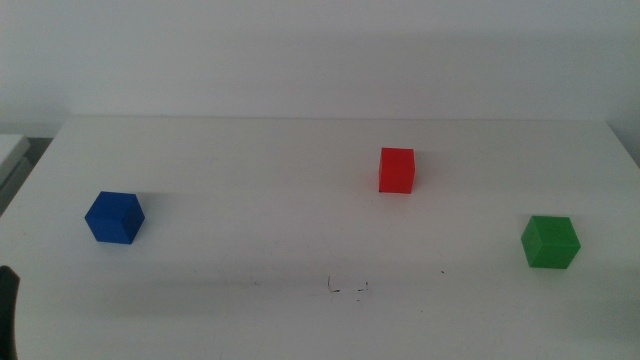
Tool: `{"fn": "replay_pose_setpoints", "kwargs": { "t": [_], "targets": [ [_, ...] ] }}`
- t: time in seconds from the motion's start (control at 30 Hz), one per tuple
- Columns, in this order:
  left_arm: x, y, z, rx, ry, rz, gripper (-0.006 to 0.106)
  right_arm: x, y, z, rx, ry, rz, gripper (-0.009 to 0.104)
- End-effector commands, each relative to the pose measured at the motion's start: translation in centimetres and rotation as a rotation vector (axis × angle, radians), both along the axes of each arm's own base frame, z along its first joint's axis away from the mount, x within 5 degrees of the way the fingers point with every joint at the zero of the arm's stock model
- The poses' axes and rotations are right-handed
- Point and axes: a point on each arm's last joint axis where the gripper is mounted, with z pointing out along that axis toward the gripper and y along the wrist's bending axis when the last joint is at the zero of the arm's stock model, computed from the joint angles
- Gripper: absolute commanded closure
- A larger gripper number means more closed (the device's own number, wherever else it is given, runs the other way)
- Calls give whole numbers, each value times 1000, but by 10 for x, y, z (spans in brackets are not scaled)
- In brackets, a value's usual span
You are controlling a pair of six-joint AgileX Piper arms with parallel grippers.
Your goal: Stack red cubes first, then green, then blue cubes in a specific spot.
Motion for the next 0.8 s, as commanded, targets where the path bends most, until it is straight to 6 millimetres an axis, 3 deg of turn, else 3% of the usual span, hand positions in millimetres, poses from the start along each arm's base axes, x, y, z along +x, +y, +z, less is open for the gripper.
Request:
{"fn": "replay_pose_setpoints", "kwargs": {
  "t": [0.0,0.2,0.33,0.5,0.63,0.77],
  "targets": [
    [0,0,2,-11,-18,-2,8,0,0,0,-1,-9,-7,2],
    [0,0,2,-11,-18,-2,8,0,0,3,44,-29,-10,2],
    [0,0,2,-11,-18,-2,8,7,0,36,54,56,-11,2],
    [0,0,2,-9,-18,-1,8,32,3,83,97,362,-6,2],
    [0,0,2,-7,-18,-1,8,46,6,99,103,628,4,2],
    [0,0,2,15,-19,0,8,59,9,106,135,682,13,2]
  ]
}}
